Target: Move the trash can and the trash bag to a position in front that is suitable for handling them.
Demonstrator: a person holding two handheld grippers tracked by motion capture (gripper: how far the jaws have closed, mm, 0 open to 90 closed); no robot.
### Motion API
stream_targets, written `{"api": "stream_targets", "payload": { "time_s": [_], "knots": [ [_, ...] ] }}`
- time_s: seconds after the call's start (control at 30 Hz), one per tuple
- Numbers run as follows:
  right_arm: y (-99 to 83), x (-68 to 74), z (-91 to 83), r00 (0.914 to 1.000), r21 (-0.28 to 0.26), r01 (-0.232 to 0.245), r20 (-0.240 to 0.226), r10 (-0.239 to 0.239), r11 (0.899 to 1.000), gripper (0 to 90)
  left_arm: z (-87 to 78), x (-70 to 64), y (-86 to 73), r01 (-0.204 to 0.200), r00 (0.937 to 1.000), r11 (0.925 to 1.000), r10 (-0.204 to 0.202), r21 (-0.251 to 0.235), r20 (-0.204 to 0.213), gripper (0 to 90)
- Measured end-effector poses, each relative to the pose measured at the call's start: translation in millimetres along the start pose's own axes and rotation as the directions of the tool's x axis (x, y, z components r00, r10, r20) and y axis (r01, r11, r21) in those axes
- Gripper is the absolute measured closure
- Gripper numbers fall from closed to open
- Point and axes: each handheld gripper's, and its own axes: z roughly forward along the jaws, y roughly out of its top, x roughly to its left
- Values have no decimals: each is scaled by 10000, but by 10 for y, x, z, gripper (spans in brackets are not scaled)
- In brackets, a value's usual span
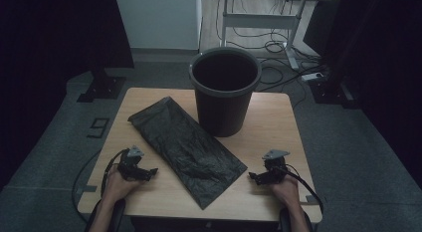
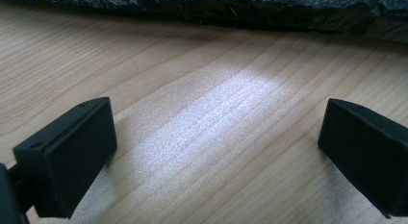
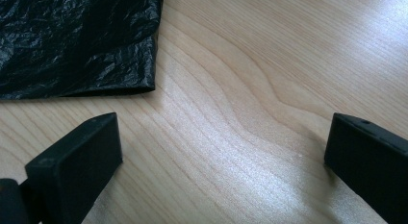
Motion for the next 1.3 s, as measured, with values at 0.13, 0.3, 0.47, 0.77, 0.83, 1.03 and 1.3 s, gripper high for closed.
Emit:
{"api": "stream_targets", "payload": {
  "time_s": [0.13,0.3,0.47,0.77,0.83,1.03,1.3],
  "knots": [
    [0,6,0,10000,-9,-43,33,43,10000,0,0,0,0,-1,10000,10000,1,-1,0,0],
    [-2,11,-3,9999,-3,-97,78,97,10000,0,0,0,0,-3,10000,10000,3,1,-1,0],
    [3,13,-5,9999,45,-138,99,137,9999,0,0,-1,0,2,10000,10000,-2,1,-4,0],
    [157,-12,-188,9990,6,-425,162,425,9991,4,0,-1,0,3,10000,10000,-3,2,-2,0],
    [248,13,-213,9989,-304,-432,-214,425,9986,37,0,-1,0,1,10000,10000,-1,3,-3,0],
    [528,140,-20,9968,-83,-172,-777,165,9998,195,0,-1,0,0,10000,10000,0,5,-4,0],
    [655,313,370,9965,903,419,-761,-351,9950,562,-1,-3,-1,12,10000,10000,-12,2,-13,0]
  ]
}}
